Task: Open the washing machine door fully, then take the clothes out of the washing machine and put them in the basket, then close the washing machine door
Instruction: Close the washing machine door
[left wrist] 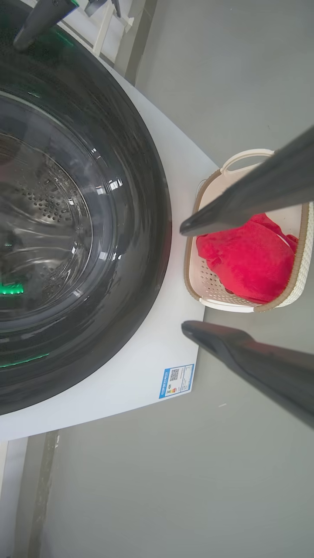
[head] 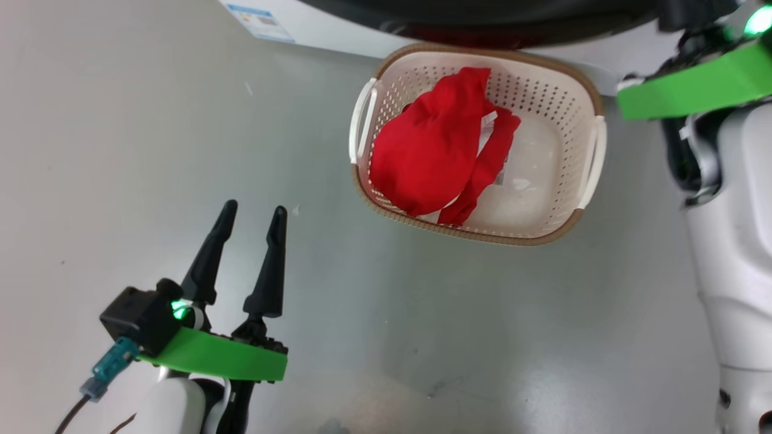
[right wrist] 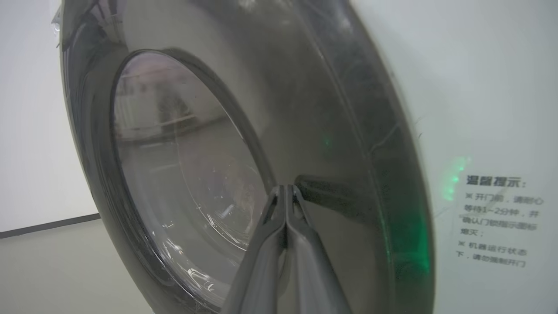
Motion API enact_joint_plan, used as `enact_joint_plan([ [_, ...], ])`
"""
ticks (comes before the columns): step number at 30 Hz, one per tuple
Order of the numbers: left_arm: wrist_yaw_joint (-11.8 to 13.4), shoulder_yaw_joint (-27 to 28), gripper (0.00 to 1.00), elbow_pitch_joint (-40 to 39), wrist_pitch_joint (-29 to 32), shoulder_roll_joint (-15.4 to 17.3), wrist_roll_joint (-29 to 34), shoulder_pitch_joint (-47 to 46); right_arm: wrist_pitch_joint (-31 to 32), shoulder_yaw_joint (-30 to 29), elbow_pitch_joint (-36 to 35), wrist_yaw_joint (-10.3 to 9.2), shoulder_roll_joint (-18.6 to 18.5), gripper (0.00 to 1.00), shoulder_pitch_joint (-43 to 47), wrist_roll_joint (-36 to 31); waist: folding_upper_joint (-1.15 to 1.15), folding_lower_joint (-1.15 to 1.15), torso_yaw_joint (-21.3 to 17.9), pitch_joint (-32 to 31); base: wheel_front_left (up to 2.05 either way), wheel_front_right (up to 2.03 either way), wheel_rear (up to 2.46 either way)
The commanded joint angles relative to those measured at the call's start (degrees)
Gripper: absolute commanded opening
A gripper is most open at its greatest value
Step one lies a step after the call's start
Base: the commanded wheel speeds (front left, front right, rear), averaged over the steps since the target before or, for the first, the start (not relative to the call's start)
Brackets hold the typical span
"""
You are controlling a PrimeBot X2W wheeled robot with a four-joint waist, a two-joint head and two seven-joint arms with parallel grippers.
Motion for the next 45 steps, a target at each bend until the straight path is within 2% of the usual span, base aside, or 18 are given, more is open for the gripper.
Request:
enact_joint_plan([
  [1, -0.3, 1.6, 1.00, -1.6, -0.5, 1.0, -0.6, -0.5, -0.4, -0.2, -2.0, 0.11, 0.8, 0.00, -1.6, -0.8, 0.00, 0.00, 0.8, 0.7, 0.00, 0.00, 0.00],
  [17, -0.3, 1.3, 1.00, -1.9, -0.5, 0.7, -1.0, -1.5, -0.4, -7.4, -6.4, 0.11, 2.6, 0.00, -5.4, -3.5, 0.00, 0.00, 1.8, 2.4, 0.00, 0.00, 0.00],
  [28, -0.3, 1.5, 1.00, -1.1, -0.5, 0.9, -0.8, -1.1, -0.4, -4.6, -4.4, 0.11, 3.2, 0.02, -2.7, -3.7, 0.00, 0.00, 1.1, 0.6, 0.00, 0.00, 0.00],
  [29, -0.3, 1.5, 1.00, -1.0, -0.5, 1.0, -0.7, -0.9, -0.4, -4.0, -4.0, 0.11, 3.2, 0.17, -2.0, -3.7, 0.00, 0.00, 0.9, 0.1, 0.00, 0.00, 0.00],
  [30, -0.3, 1.6, 1.00, -0.9, -0.5, 1.1, -0.6, -0.7, -0.4, -3.3, -3.5, 0.11, 3.2, 0.24, -1.2, -3.6, 0.00, 0.00, 0.7, -0.4, 0.00, 0.00, 0.00],
  [32, -0.3, 1.7, 1.00, -0.5, -0.5, 1.5, -0.3, -0.4, -0.4, -2.4, -2.9, 0.11, 3.2, 0.45, 0.5, -3.4, 0.00, 0.00, 0.3, -1.5, 0.00, 0.00, 0.00],
  [33, -0.3, 1.8, 1.00, -0.4, -0.5, 1.7, -0.2, -0.2, -0.4, -1.9, -2.5, 0.11, 3.2, 0.79, 1.3, -3.3, 0.00, 0.00, 0.0, -2.1, 0.00, 0.00, 0.00],
  [34, -0.3, 2.0, 1.00, -0.2, -0.5, 1.9, -0.1, 0.0, -0.4, -1.6, -2.2, 0.11, 3.1, 1.00, 2.2, -3.1, 0.00, 0.00, -0.2, -2.6, 0.00, 0.00, 0.00],
  [45, -0.3, 2.8, 1.00, 1.2, -0.5, 5.0, 0.9, 2.6, -0.4, 0.3, -1.4, 0.11, 3.1, 1.00, 13.6, -1.0, 0.00, 0.00, -3.4, -9.1, 0.00, 0.00, 0.00],
])
